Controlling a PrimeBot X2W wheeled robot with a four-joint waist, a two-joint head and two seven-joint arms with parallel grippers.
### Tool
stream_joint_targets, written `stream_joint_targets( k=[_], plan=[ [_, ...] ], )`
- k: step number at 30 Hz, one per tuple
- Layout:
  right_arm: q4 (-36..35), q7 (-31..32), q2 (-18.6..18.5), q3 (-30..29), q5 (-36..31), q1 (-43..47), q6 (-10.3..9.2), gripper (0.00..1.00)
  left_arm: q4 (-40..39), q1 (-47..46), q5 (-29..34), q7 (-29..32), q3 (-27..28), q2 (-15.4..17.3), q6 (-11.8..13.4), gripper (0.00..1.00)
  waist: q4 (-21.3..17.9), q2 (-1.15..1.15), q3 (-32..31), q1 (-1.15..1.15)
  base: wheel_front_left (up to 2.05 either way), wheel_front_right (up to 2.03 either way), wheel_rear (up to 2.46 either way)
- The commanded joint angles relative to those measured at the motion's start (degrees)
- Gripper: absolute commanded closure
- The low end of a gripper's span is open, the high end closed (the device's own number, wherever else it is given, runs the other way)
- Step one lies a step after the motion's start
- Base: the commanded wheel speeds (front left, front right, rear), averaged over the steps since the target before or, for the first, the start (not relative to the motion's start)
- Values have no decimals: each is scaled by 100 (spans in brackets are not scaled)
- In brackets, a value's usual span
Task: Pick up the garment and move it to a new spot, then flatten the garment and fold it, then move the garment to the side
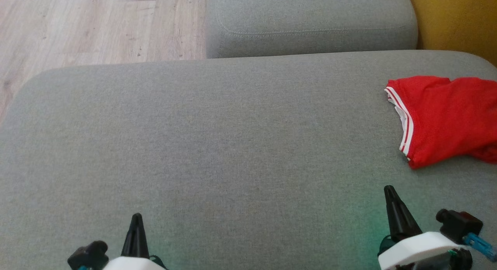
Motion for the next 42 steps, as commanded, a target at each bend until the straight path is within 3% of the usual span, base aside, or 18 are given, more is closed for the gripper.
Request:
stream_joint_targets(
  k=[1,42],
  plan=[
    [-157,27,-95,-26,205,-314,-1,100,-136,-296,-120,30,204,-21,-69,100,-2,0,1,0,0,0,0],
    [73,265,-168,-265,3040,-737,-2,100,-10,-605,-1941,682,1313,-419,-842,100,-66,0,25,0,0,0,0]
  ],
)
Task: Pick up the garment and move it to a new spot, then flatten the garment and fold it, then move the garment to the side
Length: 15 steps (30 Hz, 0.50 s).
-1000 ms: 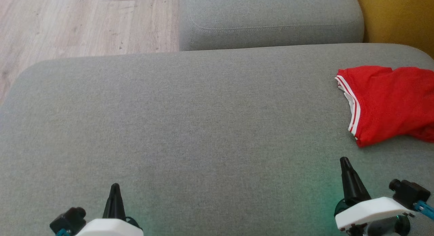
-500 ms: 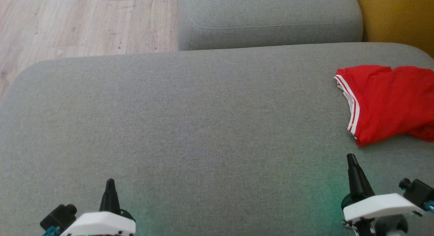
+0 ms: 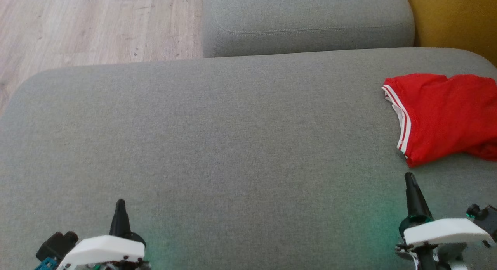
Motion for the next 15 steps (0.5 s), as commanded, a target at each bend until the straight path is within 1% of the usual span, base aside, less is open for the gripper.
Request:
stream_joint_targets(
  k=[1,15],
  plan=[
    [-151,26,-123,18,225,-361,-2,100,-132,-311,-134,36,242,-25,-90,100,-3,0,1,0,0,0,0],
    [-71,126,-132,-86,1172,-507,-3,100,-86,-418,-747,267,629,-167,-353,100,-24,0,9,0,0,0,0]
  ],
)
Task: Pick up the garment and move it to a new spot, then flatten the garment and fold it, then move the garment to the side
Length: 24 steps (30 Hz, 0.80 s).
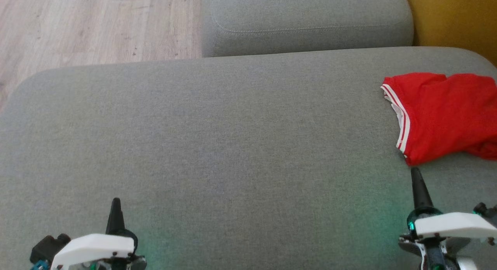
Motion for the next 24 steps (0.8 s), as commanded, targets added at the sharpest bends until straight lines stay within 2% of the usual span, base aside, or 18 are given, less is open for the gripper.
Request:
stream_joint_targets(
  k=[1,24],
  plan=[
    [-163,29,-120,19,225,-348,-3,100,-150,-375,-137,47,271,-26,-86,100,-3,0,1,0,0,0,0],
    [-35,198,-122,-161,1704,-579,-4,100,-77,-544,-1097,415,887,-255,-501,100,-37,0,14,0,0,0,0]
  ],
)
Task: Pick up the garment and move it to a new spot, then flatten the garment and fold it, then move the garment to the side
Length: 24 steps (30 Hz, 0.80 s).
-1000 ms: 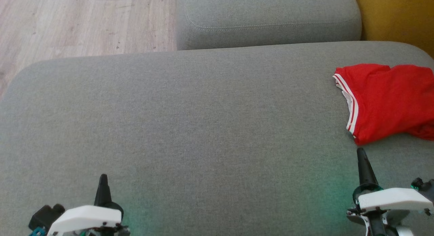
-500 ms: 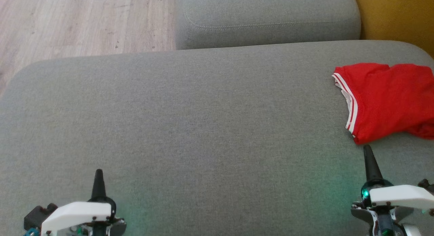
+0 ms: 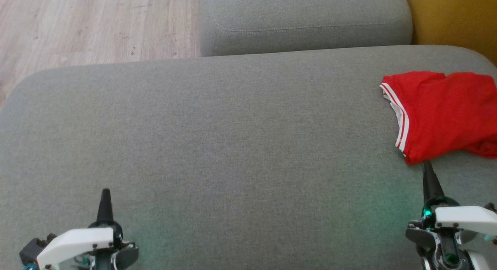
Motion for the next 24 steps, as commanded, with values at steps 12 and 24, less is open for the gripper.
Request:
stream_joint_targets(
  k=[12,24],
  plan=[
    [-103,135,-110,-37,905,-428,-4,100,-98,-433,-583,245,553,-95,-273,100,-19,0,7,0,0,0,0],
    [-52,214,-100,-122,1475,-520,-4,100,-69,-500,-957,394,801,-188,-436,100,-32,0,12,0,0,0,0]
  ],
)
